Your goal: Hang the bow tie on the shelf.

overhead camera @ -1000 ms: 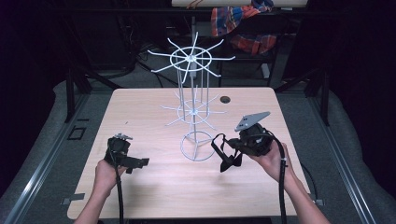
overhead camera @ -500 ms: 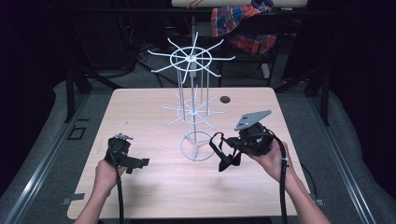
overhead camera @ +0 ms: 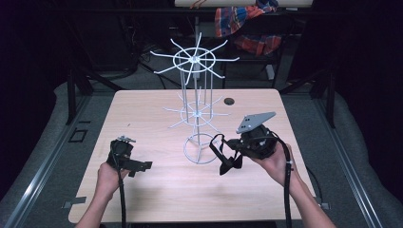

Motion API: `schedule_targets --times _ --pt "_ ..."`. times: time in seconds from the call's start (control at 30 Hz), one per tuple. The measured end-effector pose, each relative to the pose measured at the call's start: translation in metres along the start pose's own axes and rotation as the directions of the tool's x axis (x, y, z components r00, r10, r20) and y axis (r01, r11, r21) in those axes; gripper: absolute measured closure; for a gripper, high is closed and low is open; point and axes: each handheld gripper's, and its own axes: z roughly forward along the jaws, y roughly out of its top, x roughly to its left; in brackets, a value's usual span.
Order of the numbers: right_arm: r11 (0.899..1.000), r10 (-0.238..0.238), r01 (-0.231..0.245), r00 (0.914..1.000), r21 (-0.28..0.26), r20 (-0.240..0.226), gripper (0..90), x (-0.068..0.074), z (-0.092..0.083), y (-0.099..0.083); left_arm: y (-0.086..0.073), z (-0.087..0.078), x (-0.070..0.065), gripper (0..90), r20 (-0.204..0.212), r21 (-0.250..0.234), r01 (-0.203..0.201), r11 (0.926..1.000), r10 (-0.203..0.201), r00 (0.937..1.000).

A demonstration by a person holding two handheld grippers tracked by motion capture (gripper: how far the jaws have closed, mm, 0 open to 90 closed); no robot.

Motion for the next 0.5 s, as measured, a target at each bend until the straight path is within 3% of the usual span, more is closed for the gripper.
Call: schedule_targets --times 0.5 --pt "0.999 -0.010 0.010 1.0000 -0.040 0.002 88.3 0.0007 -0.0047 0.0073 0.0002 0.0009 -0.0005 0.0 0.001 -0.001 0.006 1.0000 -0.006 1.0000"
